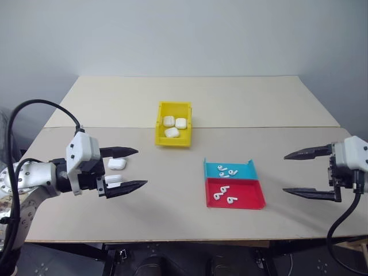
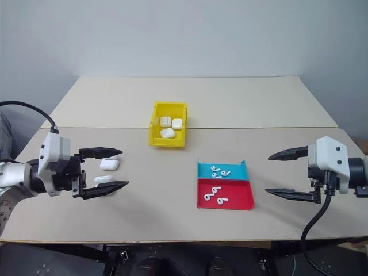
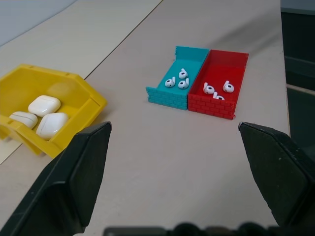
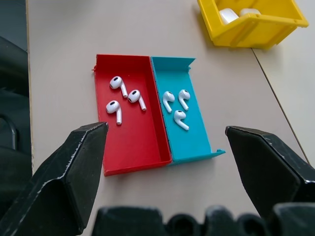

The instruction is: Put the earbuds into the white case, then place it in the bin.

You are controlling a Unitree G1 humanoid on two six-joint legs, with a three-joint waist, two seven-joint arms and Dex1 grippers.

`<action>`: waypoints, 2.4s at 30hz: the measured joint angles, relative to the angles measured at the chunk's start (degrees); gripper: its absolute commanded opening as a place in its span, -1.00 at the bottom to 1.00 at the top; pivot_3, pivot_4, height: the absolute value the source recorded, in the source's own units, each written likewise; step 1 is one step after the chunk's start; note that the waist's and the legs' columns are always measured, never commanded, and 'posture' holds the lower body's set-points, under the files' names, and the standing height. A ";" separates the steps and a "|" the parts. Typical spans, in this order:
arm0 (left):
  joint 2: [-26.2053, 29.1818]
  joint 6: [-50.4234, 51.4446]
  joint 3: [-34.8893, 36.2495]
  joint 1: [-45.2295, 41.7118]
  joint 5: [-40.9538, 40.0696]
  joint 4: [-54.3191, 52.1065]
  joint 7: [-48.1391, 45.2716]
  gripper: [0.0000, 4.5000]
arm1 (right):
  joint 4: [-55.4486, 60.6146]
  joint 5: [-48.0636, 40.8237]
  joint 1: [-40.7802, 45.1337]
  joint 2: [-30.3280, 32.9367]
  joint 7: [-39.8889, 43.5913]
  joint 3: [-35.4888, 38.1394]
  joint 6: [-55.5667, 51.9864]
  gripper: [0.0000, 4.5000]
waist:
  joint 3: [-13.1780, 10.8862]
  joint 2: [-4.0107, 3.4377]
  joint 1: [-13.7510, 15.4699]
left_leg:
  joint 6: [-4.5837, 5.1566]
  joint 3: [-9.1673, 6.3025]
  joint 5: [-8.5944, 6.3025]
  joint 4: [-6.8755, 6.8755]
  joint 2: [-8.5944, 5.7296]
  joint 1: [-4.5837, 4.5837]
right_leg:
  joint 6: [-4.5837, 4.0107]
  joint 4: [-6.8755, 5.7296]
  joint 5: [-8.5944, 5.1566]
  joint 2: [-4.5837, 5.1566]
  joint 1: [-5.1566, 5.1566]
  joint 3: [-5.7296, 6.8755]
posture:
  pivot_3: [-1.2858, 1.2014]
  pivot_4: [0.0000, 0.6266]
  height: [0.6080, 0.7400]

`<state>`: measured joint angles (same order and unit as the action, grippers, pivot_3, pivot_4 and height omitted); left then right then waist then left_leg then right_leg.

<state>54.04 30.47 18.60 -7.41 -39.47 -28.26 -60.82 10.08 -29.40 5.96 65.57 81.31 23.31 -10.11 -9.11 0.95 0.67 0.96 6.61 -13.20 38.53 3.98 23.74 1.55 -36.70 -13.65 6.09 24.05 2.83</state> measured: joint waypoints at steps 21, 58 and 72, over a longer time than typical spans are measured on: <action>-1.15 25.79 -0.34 1.36 2.21 -22.80 31.11 1.00 | -1.07 0.04 0.06 -0.01 -0.11 -0.07 -0.08 0.97 | -0.01 0.03 0.05 | 0.00 -0.09 0.00 -0.01 -0.01 -0.04 | 0.00 -0.02 0.01 0.00 -0.02 -0.09 | 0.03 -0.52 1.00; 10.37 13.69 -27.27 -6.38 -73.41 -5.81 137.87 1.00 | -0.92 3.43 -1.02 -0.15 -2.92 -6.51 -1.84 0.97 | -0.24 0.42 0.93 | -0.10 -0.10 -0.13 -0.66 -0.19 -1.57 | -0.07 0.55 -0.03 0.12 -1.37 -0.41 | 0.03 -0.52 1.00; 6.66 19.94 -28.11 -12.20 -73.38 4.35 133.78 1.00 | 1.07 3.44 -5.19 -0.14 -5.06 -3.71 -2.79 0.97 | -0.25 0.43 1.46 | -0.09 -0.10 -0.14 -0.66 -0.20 -1.53 | -0.04 0.61 -0.01 0.10 -1.37 -0.39 | 0.03 -0.52 1.00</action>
<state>60.70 50.40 -9.51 -19.60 -112.85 -23.91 72.96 11.15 -25.96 0.77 65.43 76.24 19.59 -12.91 -9.35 1.37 2.13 0.87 6.51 -13.33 37.87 3.78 22.21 1.51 -36.09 -13.66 6.19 22.69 2.44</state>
